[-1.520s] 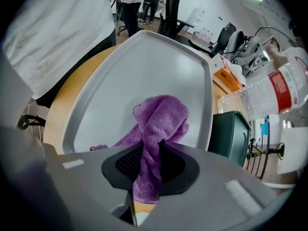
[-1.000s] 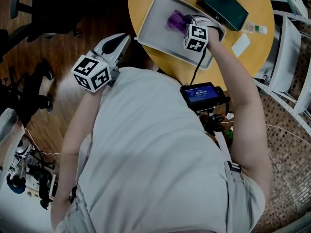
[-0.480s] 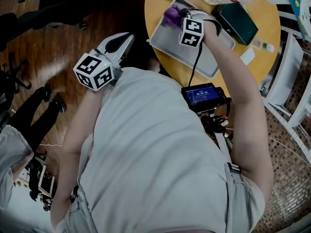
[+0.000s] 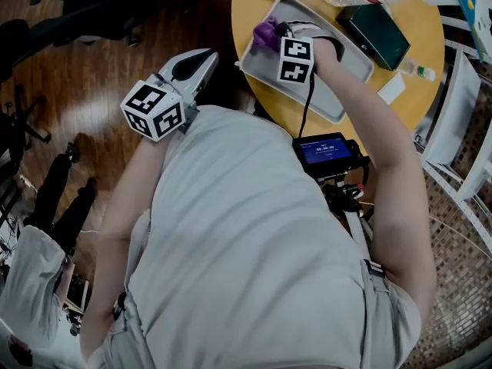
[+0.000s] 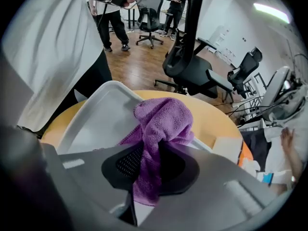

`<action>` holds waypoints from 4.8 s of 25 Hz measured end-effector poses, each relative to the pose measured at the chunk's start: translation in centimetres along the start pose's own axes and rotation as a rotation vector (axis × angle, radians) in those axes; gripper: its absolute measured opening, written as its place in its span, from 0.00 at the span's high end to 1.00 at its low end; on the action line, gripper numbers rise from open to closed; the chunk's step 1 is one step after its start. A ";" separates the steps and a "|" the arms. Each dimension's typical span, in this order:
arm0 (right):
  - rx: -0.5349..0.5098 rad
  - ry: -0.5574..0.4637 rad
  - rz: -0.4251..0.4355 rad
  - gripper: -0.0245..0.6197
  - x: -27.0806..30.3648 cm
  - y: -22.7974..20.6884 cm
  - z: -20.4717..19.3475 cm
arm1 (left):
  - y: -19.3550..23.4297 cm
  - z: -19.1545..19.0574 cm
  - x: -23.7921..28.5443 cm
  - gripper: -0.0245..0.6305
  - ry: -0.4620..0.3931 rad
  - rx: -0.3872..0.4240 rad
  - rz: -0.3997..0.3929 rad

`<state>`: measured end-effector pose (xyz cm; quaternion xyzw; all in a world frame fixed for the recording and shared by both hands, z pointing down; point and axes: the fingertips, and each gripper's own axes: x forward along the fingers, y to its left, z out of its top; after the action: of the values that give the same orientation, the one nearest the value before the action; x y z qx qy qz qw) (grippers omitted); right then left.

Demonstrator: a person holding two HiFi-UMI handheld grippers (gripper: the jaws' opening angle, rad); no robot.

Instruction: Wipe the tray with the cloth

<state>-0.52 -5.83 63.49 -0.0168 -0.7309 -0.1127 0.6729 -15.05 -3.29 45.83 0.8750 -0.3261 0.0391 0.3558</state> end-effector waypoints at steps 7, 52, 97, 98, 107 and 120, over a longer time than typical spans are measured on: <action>-0.049 -0.071 0.092 0.86 -0.4 5.5 3.4 | -0.9 -0.8 -0.1 0.96 0.017 0.009 -0.010; 1.542 -0.132 0.203 0.86 -3.7 20.0 -19.8 | -9.6 -2.8 7.1 0.96 0.200 0.142 -0.269; 0.309 0.192 -0.025 0.87 -2.8 6.4 -24.0 | -13.8 -1.9 6.1 0.96 0.145 0.184 -0.019; 0.296 0.193 -0.027 0.87 -2.9 6.8 -23.6 | -13.7 -1.8 6.3 0.96 0.145 0.183 -0.021; 0.249 0.054 0.129 0.87 -3.0 15.5 -11.2 | -9.4 0.4 4.4 0.96 0.125 0.166 -0.031; 0.095 0.018 0.312 0.86 -3.4 17.9 -10.2 | -9.7 0.1 3.6 0.96 0.090 0.138 0.001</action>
<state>12.95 10.15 63.39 -0.0971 -0.7180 0.0278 0.6886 -6.42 -0.18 41.04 0.8946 -0.3068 0.1007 0.3090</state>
